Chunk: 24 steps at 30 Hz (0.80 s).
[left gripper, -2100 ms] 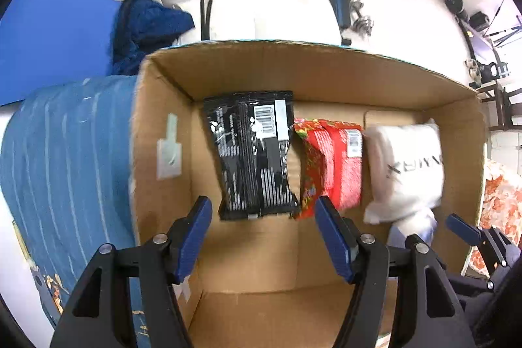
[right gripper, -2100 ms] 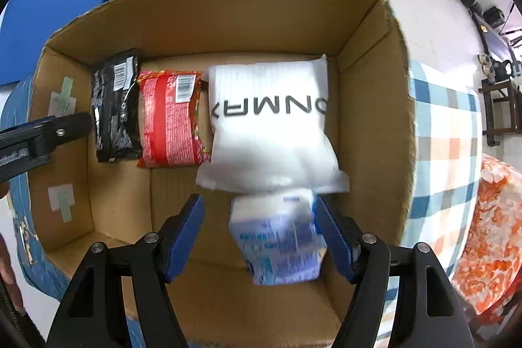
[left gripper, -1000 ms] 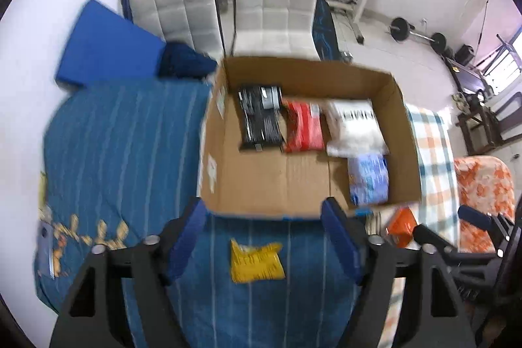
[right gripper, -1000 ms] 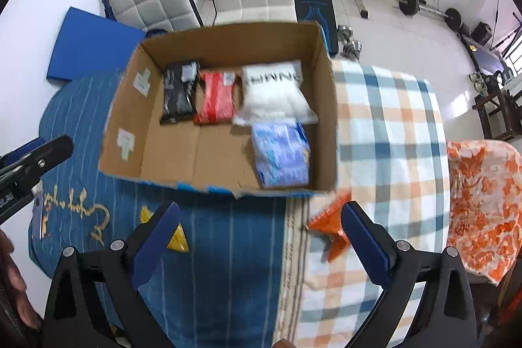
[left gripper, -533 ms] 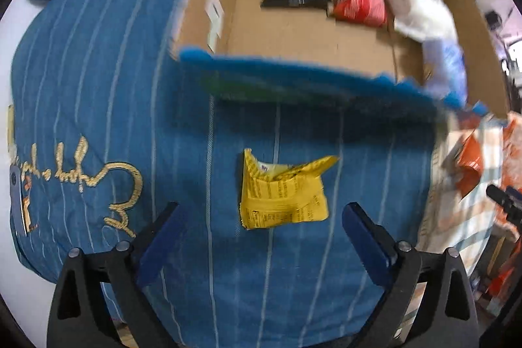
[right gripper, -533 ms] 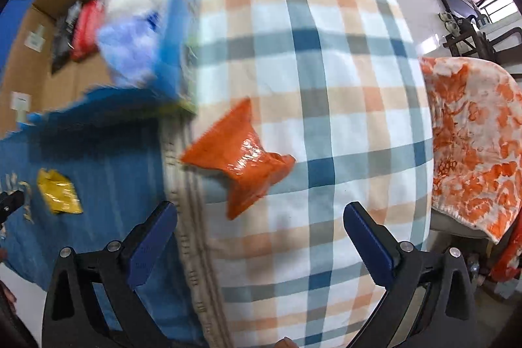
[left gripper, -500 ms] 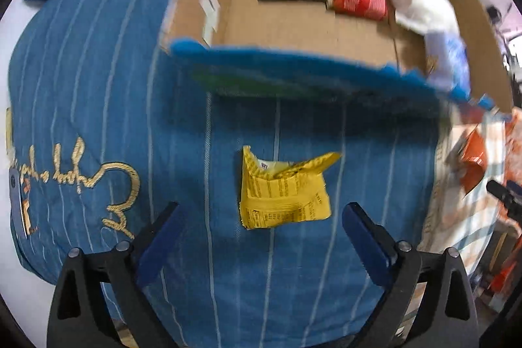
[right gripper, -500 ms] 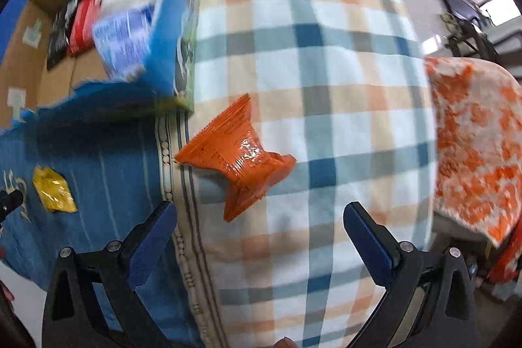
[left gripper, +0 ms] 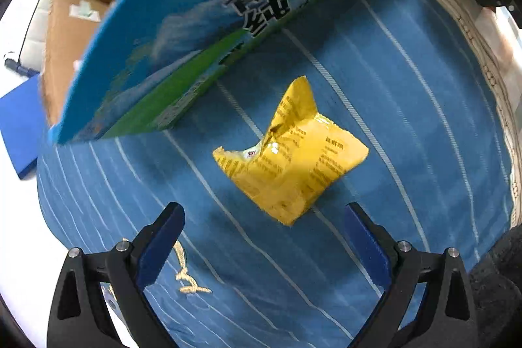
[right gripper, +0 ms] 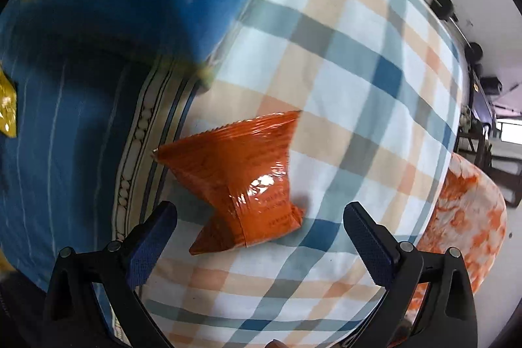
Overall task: Organize snacks
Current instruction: 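Grasp the orange pack with the right tool while the left tool grasps the yellow pack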
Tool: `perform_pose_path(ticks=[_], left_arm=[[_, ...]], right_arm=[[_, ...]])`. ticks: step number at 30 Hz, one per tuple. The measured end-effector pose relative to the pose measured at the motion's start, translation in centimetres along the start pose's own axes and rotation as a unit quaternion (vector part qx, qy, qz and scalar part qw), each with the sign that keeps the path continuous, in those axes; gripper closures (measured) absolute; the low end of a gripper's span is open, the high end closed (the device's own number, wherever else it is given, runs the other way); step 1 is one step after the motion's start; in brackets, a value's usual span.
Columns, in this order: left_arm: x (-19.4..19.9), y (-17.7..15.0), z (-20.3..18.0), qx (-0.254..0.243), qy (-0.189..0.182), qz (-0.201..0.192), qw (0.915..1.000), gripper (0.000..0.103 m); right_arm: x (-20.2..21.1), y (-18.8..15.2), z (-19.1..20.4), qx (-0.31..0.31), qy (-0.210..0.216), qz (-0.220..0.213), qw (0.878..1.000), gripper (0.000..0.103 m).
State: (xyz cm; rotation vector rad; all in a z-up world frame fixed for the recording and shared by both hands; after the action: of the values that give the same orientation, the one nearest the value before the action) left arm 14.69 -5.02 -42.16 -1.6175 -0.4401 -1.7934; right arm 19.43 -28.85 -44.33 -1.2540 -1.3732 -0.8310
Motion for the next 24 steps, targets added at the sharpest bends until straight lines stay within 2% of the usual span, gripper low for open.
perform_pose_path(ticks=[5, 7, 9, 10, 14, 16, 18, 20, 22, 24], left_arm=[[-1.4, 1.8, 0.0, 0.000, -0.038, -0.001, 0.9993, 0.005], [-1.8, 2.2, -0.3, -0.002, -0.048, 0.002, 0.9989, 0.021], [-2.1, 2.2, -0.6, 0.003, -0.047, 0.005, 0.9989, 0.026], [-2.1, 2.1, -0.6, 0.005, -0.049, 0.002, 0.9988, 0.028], [-1.7, 1.2, 0.0, 0.070, -0.092, 0.000, 0.9933, 0.033], [-1.8, 0.4, 0.4, 0.122, -0.109, 0.013, 0.9864, 0.033], [-2.3, -1.0, 0.6, 0.195, -0.147, 0.035, 0.9691, 0.033], [-2.4, -2.3, 0.4, 0.252, -0.181, 0.042, 0.9495, 0.033], [-2.4, -3.4, -0.1, 0.288, -0.203, 0.042, 0.9348, 0.033], [-2.3, -4.2, -0.7, 0.316, -0.218, 0.044, 0.9226, 0.033]], right_arm=[[-0.9, 0.0, 0.7, 0.011, 0.012, 0.006, 1.000, 0.000], [-0.9, 0.0, 0.8, 0.005, 0.021, 0.005, 1.000, 0.004], [-0.8, -0.1, 0.6, -0.004, 0.031, 0.007, 0.999, 0.028], [-0.9, -0.1, 0.5, -0.013, 0.038, 0.011, 0.999, 0.034], [-1.2, -0.6, 0.1, -0.050, 0.057, 0.027, 0.997, 0.044], [-1.2, -1.3, -0.5, -0.077, 0.068, 0.035, 0.994, 0.044], [-1.4, -2.0, -0.9, -0.102, 0.082, 0.046, 0.990, 0.044], [-1.9, -3.5, -1.4, -0.143, 0.111, 0.069, 0.981, 0.045], [-2.0, -4.7, -1.0, -0.170, 0.143, 0.081, 0.972, 0.045], [-2.1, -5.7, -0.4, -0.186, 0.153, 0.086, 0.967, 0.045]])
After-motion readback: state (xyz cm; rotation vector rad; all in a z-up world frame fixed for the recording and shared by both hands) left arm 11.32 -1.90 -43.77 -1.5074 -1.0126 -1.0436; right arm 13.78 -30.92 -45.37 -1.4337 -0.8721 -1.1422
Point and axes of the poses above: each gripper's, at about its wrist camera, not at the fingertips, and x roughly against the way its jaws point, z to its left, y to its top, the point moved 3 cm from there along -x, roughly the way its jaws point, and after that the axes turned 5 degrees about -x, right-handed, at the moved point
